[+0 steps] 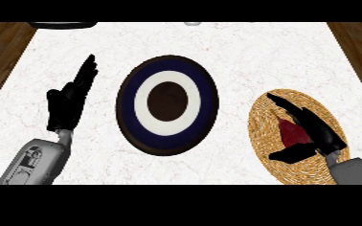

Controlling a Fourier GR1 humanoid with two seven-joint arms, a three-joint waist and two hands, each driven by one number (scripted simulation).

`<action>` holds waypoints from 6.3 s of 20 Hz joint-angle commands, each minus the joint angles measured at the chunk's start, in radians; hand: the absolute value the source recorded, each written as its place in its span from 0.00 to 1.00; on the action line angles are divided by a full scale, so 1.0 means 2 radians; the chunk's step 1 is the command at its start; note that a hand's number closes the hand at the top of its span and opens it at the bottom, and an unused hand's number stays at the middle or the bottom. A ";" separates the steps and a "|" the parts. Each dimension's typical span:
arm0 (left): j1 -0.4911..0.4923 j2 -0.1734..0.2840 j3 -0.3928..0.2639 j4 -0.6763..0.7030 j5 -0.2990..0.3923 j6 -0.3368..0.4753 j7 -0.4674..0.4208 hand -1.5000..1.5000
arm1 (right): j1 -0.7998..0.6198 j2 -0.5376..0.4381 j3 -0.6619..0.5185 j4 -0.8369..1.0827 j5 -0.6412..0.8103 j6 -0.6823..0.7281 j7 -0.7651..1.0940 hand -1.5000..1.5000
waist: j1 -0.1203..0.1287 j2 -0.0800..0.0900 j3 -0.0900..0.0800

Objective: Pick the eggplant from the placemat and place it in the plate

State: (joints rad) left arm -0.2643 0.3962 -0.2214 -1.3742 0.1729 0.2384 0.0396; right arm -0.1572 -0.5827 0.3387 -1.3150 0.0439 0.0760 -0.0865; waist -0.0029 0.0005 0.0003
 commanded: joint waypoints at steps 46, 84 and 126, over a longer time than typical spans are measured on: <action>0.007 -0.076 0.071 -0.011 -0.100 -0.046 0.022 0.50 | -0.118 -0.020 -0.028 0.173 0.303 0.271 0.079 0.00 | 0.002 0.000 0.000; 0.033 -0.079 0.117 -0.030 -0.110 -0.086 0.029 0.50 | 0.067 0.183 -0.126 -0.208 0.372 -0.141 0.150 1.00 | -0.027 -0.008 -0.002; -0.007 -0.108 0.107 -0.031 -0.124 -0.114 0.030 0.50 | -0.332 0.291 0.122 0.234 0.050 -0.398 0.223 0.00 | 0.035 0.009 0.001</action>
State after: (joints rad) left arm -0.2945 0.1811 -0.0125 -1.4360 -0.0833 0.0188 0.1266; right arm -0.8093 -0.0001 0.6186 -0.8699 0.2615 -0.6424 0.4886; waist 0.0617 0.0147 0.0011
